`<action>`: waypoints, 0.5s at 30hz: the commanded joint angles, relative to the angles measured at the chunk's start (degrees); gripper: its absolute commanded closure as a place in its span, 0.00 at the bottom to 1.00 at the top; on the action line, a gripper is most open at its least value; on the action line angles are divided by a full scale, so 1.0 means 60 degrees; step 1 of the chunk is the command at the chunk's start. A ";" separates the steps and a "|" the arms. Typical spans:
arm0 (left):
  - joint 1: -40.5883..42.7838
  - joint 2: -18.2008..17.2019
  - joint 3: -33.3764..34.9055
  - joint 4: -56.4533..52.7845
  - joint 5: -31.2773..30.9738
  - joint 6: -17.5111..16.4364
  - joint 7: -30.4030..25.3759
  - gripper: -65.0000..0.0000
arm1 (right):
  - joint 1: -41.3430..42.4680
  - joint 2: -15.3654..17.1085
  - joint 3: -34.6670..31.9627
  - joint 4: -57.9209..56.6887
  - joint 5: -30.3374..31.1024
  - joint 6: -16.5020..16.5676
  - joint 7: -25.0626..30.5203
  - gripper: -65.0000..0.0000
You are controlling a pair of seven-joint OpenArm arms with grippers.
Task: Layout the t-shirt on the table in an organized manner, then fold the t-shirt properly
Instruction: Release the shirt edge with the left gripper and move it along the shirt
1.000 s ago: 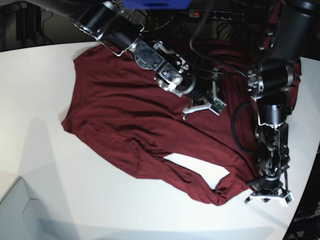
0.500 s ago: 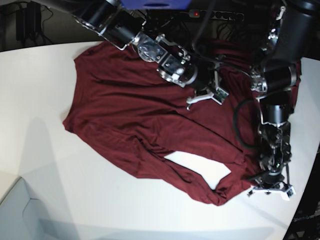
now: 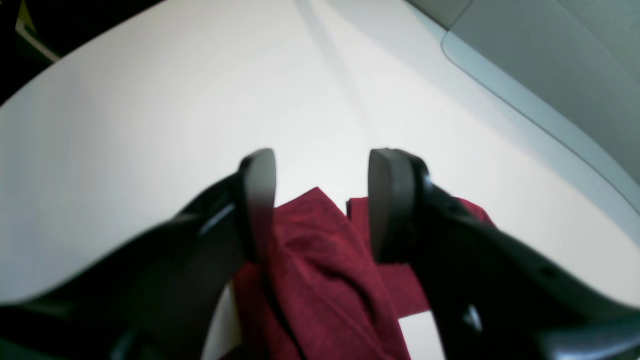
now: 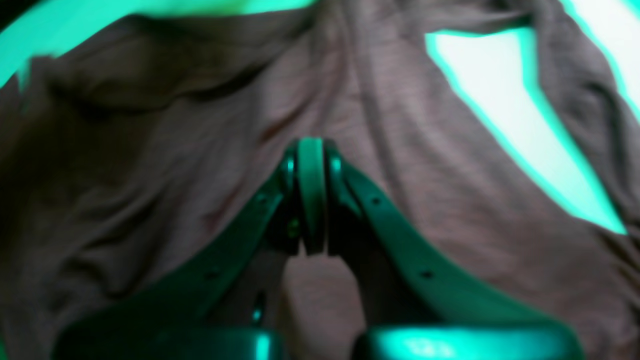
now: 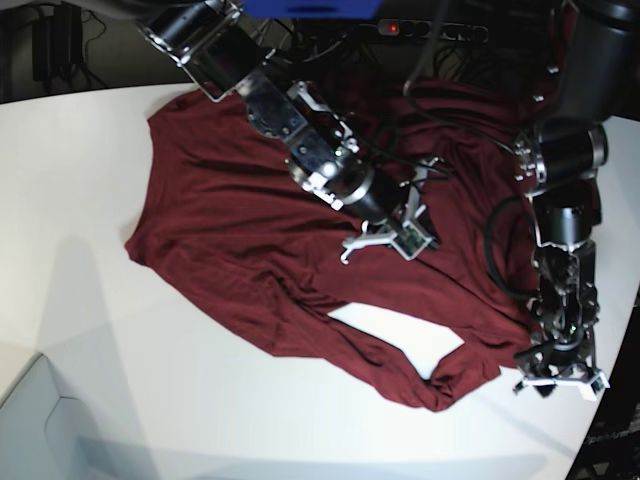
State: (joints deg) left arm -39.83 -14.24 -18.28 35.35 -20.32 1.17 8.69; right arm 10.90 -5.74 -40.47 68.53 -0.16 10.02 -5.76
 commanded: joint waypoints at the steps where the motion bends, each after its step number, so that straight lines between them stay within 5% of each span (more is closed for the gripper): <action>1: -0.0196 -0.0096 -0.0008 0.0694 -0.0021 -0.0100 -0.0342 0.55 | 0.0096 -0.0121 0.0232 0.0248 0.0035 0.0007 0.0044 1.00; 10: 0.3423 -0.0110 -0.0022 0.5822 -0.0431 -0.0085 0.1416 0.55 | -0.0080 0.0099 0.1404 0.0659 0.0049 0.0007 -0.0425 1.00; 15: 0.5357 -0.0096 -0.0814 0.6569 -0.0563 -0.0129 0.1431 0.55 | -0.0256 0.0290 0.1873 0.0659 0.0049 0.0007 -0.0425 1.00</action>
State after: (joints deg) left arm -6.52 -13.82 -22.90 73.82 -23.51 0.86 18.81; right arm 8.14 -3.33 -29.36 71.44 -0.19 10.02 -9.98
